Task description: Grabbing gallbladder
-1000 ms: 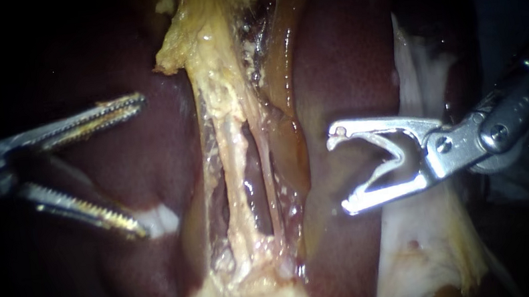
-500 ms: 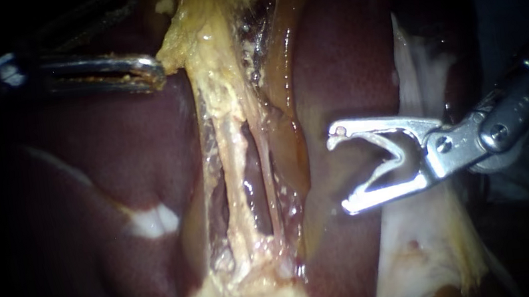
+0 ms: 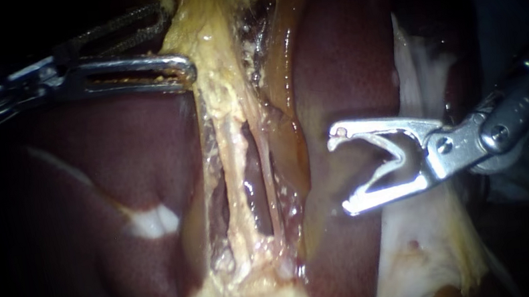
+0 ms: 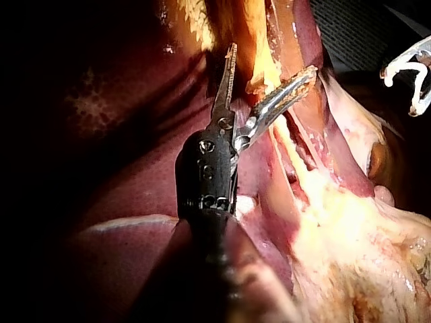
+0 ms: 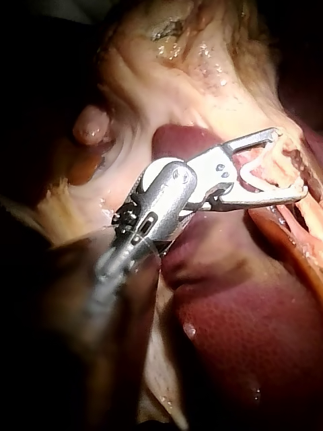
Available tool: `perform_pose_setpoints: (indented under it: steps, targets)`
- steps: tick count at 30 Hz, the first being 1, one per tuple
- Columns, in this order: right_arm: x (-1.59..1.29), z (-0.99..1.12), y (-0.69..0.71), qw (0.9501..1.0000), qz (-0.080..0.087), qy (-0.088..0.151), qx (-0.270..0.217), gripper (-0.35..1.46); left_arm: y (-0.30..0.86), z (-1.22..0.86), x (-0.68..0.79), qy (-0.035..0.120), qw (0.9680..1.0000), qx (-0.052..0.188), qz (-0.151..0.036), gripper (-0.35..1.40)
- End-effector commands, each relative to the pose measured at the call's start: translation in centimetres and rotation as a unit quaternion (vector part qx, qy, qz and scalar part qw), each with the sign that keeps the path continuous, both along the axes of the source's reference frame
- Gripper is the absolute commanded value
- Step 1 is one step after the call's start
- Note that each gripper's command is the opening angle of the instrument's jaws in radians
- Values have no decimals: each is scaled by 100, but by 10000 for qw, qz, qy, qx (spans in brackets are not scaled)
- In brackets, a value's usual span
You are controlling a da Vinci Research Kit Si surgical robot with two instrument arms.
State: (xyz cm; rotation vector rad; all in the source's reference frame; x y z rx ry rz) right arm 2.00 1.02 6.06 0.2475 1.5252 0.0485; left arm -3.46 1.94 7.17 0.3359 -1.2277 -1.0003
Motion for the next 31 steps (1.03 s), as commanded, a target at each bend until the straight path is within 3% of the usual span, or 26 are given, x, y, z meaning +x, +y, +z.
perform_pose_setpoints:
  steps: [1,8,11,14,20,31]
  targets:
    - [0,0,0,10000,-1,0,-1,60,0,1,-1,10,10000,24,-7,67]
    - [0,-1,0,10000,-1,1,0,60,6,8,0,-12,9998,164,-66,46]
    - [0,-1,0,10000,-2,1,0,60,9,8,3,-40,9995,284,-92,17]
    - [0,-1,0,10000,-2,1,0,60,10,6,6,3,9988,490,-94,-35]
    - [0,-2,0,10000,-4,3,0,60,7,3,13,251,9964,811,-46,-35]
    - [-1,-2,0,10000,-5,4,0,60,6,1,12,257,9961,837,-84,-35]
